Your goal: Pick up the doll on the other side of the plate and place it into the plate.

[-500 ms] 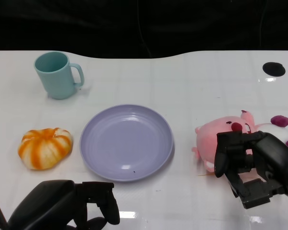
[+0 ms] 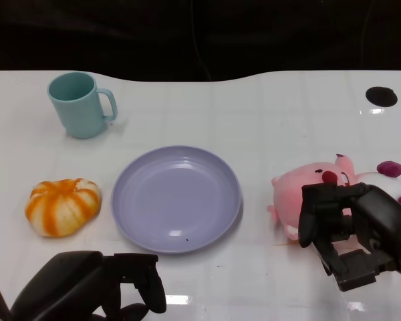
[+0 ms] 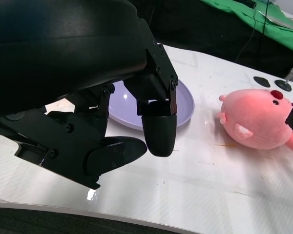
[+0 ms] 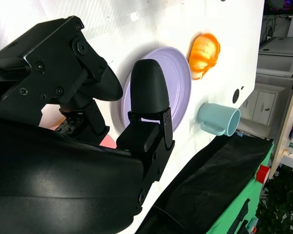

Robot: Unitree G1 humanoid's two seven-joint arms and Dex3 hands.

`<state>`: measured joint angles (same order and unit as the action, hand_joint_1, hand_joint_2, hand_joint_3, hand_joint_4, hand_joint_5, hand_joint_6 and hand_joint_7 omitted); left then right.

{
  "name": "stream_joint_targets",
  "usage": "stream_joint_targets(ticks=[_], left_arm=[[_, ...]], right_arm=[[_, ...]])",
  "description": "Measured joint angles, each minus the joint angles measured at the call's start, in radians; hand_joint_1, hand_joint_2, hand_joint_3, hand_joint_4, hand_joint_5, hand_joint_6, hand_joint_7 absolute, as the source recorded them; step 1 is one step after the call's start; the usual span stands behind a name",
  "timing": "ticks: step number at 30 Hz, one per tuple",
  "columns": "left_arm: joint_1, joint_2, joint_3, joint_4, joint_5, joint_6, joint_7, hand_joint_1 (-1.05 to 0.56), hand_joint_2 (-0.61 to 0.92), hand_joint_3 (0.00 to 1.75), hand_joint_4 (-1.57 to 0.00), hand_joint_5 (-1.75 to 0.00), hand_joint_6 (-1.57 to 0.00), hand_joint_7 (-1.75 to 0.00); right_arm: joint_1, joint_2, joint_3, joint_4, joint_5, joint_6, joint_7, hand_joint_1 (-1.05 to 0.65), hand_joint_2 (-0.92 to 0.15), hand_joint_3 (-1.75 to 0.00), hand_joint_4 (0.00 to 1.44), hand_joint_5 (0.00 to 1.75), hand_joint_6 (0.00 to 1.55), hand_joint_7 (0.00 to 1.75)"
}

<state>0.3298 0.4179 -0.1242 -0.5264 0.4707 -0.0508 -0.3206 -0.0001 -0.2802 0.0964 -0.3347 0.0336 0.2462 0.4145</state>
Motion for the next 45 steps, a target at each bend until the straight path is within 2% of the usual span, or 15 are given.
stream_joint_targets(ticks=[12,15,17,22,25,26,28,29,32,34,35,38,39,40,45], left_arm=[[0.0,0.0,0.0,0.0,0.0,-0.001,0.0,-0.2,0.69,0.77,-0.68,-1.52,-0.7,-1.2],[0.0,0.0,0.0,0.0,0.0,0.001,0.0,-0.21,0.69,0.77,-0.68,-1.52,-0.7,-1.21],[0.0,0.0,0.0,0.0,0.0,0.002,0.0,-0.2,0.69,0.77,-0.68,-1.52,-0.7,-1.21],[0.0,0.0,0.0,0.0,0.0,0.001,0.0,-0.2,0.69,0.77,-0.68,-1.53,-0.71,-1.2],[-0.002,0.0,0.0,0.0,0.0,0.0,0.0,-0.2,0.69,0.76,-0.68,-1.53,-0.71,-1.19],[-0.003,0.0,0.0,0.0,0.0,0.0,0.0,-0.2,0.69,0.75,-0.68,-1.52,-0.71,-1.19],[-0.003,0.0,0.0,0.0,0.0,0.0,0.0,-0.2,0.69,0.75,-0.68,-1.51,-0.71,-1.18],[-0.004,0.0,0.0,0.001,0.0,0.0,0.0,-0.2,0.69,0.75,-0.68,-1.51,-0.71,-1.18],[-0.005,0.0,0.0,0.006,0.0,-0.005,0.0,-0.21,0.7,0.75,-0.68,-1.5,-0.71,-1.18],[-0.006,0.0,0.0,0.007,0.0,-0.005,0.0,-0.21,0.7,0.74,-0.68,-1.5,-0.71,-1.18],[-0.006,0.0,0.0,0.007,0.0,-0.005,0.0,-0.21,0.7,0.74,-0.68,-1.5,-0.71,-1.18],[-0.008,0.0,0.0,0.007,0.0,-0.004,0.0,-0.2,0.7,0.74,-0.68,-1.5,-0.71,-1.18],[-0.009,0.0,0.0,0.007,0.0,-0.004,0.0,-0.2,0.7,0.74,-0.68,-1.5,-0.71,-1.18],[-0.009,0.0,0.0,0.007,0.0,-0.004,0.0,-0.2,0.7,0.74,-0.69,-1.5,-0.71,-1.18],[-0.012,0.0,-0.002,0.009,0.001,-0.004,0.0,-0.21,0.7,0.75,-0.7,-1.5,-0.72,-1.18]], right_arm=[[0.0,0.0,0.0,0.0,0.0,-0.004,0.001,0.01,-0.37,-1.45,0.94,1.75,0.81,1.53],[-0.002,0.0,0.0,0.001,0.0,-0.021,0.006,0.01,-0.36,-1.41,0.9,1.67,0.84,1.38],[-0.005,-0.002,0.0,0.006,0.001,-0.04,0.014,0.01,-0.37,-1.34,0.85,1.51,0.84,1.23],[-0.012,-0.004,-0.005,0.009,0.02,-0.067,0.038,0.0,-0.38,-1.22,0.76,1.28,0.78,0.99],[-0.015,-0.004,-0.008,0.01,0.034,-0.096,0.046,-0.05,-0.43,-1.04,0.65,1.07,0.69,0.76],[-0.017,-0.004,-0.008,0.01,0.03,-0.112,0.046,-0.08,-0.48,-0.94,0.55,0.98,0.61,0.64],[-0.025,-0.009,-0.008,0.011,0.021,-0.148,0.046,-0.11,-0.55,-0.79,0.48,0.89,0.58,0.49],[-0.032,-0.014,-0.008,0.015,0.014,-0.173,0.046,-0.14,-0.61,-0.64,0.42,0.81,0.55,0.36],[-0.052,-0.031,-0.01,0.036,-0.018,-0.241,0.043,-0.25,-0.74,-0.34,0.3,0.71,0.49,0.18],[-0.062,-0.036,-0.011,0.046,-0.031,-0.267,0.039,-0.27,-0.79,-0.25,0.27,0.7,0.48,0.14],[-0.067,-0.04,-0.012,0.048,-0.04,-0.27,0.039,-0.35,-0.83,-0.17,0.17,0.67,0.42,0.09],[-0.087,-0.08,-0.014,0.048,-0.057,-0.258,0.052,-0.44,-0.89,-0.05,0.03,0.69,0.34,0.04],[-0.095,-0.093,-0.016,0.048,-0.058,-0.252,0.058,-0.46,-0.89,-0.03,0.01,0.68,0.33,0.03],[-0.098,-0.099,-0.016,0.048,-0.06,-0.249,0.061,-0.51,-0.91,-0.01,0.0,0.56,0.26,0.02],[-0.147,-0.211,-0.006,0.027,-0.193,-0.227,0.096,-0.62,-0.9,0.0,0.0,0.35,0.17,0.0]])
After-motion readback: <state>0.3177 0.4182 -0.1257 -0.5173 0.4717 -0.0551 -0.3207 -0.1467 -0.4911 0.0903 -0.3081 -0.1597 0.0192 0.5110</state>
